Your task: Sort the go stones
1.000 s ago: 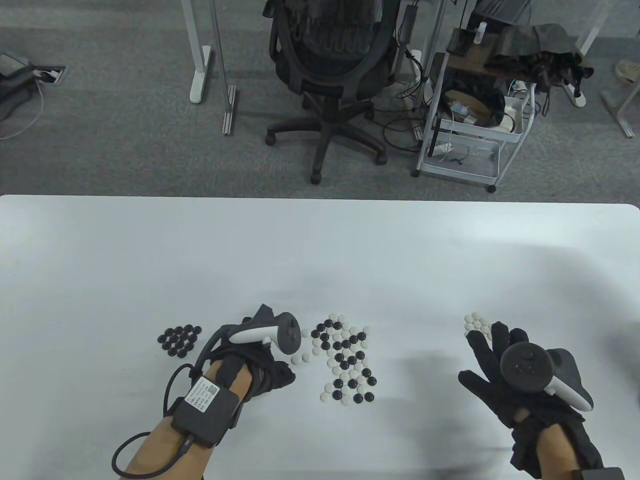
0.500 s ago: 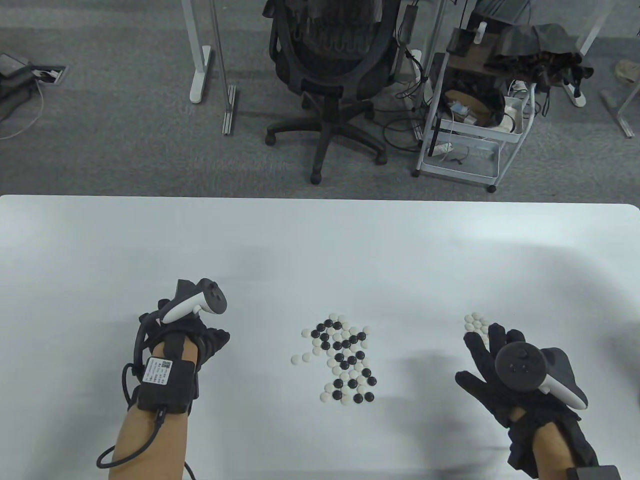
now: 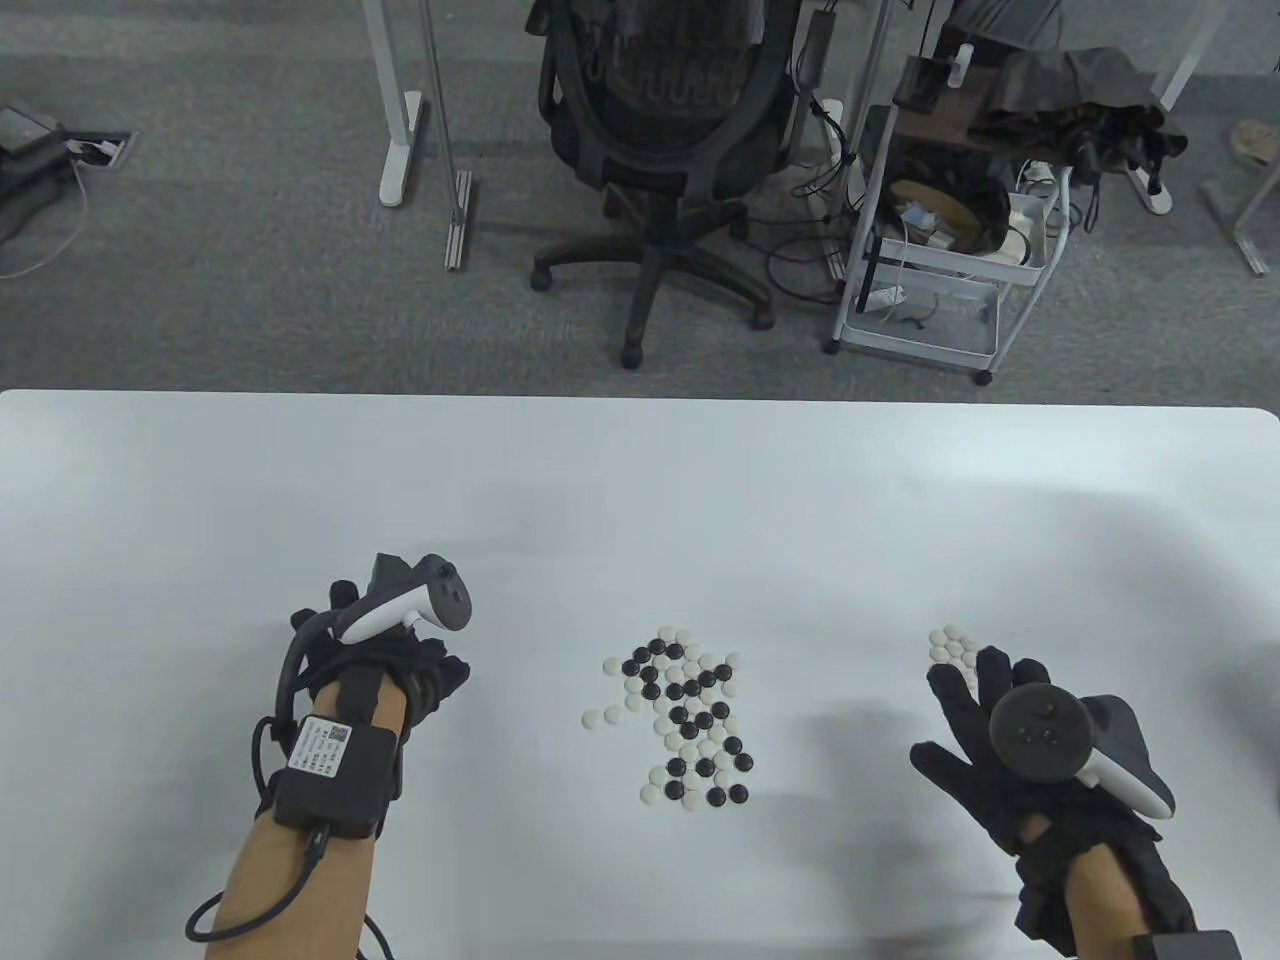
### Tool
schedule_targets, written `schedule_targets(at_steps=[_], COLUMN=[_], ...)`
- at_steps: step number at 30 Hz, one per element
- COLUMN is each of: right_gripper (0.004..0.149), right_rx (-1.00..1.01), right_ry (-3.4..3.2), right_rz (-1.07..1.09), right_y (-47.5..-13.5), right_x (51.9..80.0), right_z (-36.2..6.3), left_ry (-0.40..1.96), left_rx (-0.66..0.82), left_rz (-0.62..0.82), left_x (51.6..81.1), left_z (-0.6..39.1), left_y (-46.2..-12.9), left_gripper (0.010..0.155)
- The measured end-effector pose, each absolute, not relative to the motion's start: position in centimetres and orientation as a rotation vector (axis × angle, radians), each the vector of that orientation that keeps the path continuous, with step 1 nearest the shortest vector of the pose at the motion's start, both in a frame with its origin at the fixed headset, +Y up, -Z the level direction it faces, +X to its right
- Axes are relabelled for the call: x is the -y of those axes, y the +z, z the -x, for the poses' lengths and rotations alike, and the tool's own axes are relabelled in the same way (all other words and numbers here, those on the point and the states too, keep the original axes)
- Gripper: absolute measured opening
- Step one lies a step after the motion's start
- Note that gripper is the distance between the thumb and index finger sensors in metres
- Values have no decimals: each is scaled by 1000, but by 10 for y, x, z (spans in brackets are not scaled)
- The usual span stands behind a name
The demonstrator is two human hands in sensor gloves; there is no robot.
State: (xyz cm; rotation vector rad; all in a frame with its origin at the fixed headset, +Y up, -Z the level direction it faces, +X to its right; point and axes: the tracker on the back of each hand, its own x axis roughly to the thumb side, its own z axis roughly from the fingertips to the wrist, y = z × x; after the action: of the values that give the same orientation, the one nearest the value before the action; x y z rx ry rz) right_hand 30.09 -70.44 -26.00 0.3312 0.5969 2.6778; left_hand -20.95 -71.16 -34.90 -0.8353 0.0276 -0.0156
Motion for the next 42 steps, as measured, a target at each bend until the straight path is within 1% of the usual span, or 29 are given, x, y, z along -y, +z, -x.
schedule_targets(at_steps=[2, 4, 6, 11, 16, 20, 27, 31, 36, 42], right_gripper=[79, 79, 79, 79, 79, 79, 79, 79, 79, 79], right_rx=[-598, -595, -589, -585, -582, -577, -572, -569, -570, -570], right_ry=[2679, 2679, 2678, 2677, 2674, 2673, 2670, 2668, 2667, 2668], right_rz=[-332, -330, -329, -332, -333, -335, -339, -339, -338, -338], right_y=[-260, -260, -260, -259, -259, -259, -259, -258, -258, -258], right_x=[704, 704, 704, 704, 703, 703, 702, 702, 702, 702], right_z=[-301, -301, -301, -301, -302, -303, -304, -304, -305, -305], left_ry=[-34, -50, -63, -147, -222, -241, -240, -222, -184, -142], left_rx=[40, 172, 258, 471, 600, 632, 621, 594, 516, 359], left_rz=[851, 857, 858, 863, 874, 879, 904, 893, 901, 904], left_x=[707, 703, 701, 706, 716, 725, 743, 742, 741, 739], left_z=[192, 162, 141, 81, 43, 26, 20, 29, 59, 125], left_y=[-345, -338, -331, -307, -286, -285, -293, -297, -304, -305], left_gripper=[66, 65, 64, 63, 63, 64, 64, 64, 64, 63])
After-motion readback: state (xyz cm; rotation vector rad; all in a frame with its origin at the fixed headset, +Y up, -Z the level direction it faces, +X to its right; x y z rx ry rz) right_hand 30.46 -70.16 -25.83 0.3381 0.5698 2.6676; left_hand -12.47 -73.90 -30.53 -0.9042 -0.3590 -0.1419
